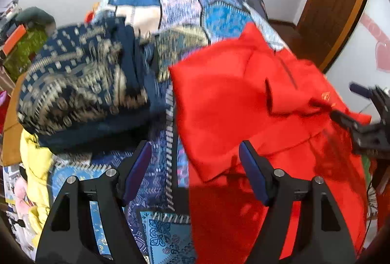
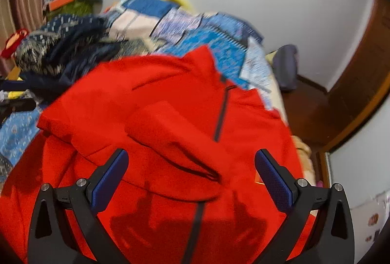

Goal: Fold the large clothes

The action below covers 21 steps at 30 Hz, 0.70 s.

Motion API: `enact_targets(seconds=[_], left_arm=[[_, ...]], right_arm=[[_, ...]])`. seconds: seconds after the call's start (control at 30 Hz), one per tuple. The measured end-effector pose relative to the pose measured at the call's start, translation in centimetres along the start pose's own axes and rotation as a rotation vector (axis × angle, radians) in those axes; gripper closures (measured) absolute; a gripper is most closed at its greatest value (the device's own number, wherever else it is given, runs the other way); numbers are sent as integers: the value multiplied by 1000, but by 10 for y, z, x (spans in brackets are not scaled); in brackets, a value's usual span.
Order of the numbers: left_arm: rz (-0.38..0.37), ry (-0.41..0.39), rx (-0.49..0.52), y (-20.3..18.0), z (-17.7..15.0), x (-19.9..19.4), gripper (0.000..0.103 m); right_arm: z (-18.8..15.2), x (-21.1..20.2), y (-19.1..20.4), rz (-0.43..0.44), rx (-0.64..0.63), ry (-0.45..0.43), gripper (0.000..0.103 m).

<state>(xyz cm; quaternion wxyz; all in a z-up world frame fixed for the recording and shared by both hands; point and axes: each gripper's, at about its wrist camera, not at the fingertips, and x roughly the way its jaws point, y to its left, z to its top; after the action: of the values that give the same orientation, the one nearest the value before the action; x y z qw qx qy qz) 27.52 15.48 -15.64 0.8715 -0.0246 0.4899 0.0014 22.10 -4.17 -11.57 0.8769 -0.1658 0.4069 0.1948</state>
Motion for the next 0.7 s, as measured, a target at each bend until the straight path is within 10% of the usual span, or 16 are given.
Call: enact_targets(seconds=[0.27,0.47,0.53,0.7], left_arm=[[-53,100,0,-2,-25,55,30],[-73,125,-41,-1,-26,77,30],[-64,120,-48,-1,-26,80,30],[-32,101,-44,-1,-24,79,30]], right_arm=[[8,60,17,49,-44,129,6],[5,98,25,148,-53,227,46],[7,95,17,149,-18,215,76],[23,56,-21,153,102,101,91]])
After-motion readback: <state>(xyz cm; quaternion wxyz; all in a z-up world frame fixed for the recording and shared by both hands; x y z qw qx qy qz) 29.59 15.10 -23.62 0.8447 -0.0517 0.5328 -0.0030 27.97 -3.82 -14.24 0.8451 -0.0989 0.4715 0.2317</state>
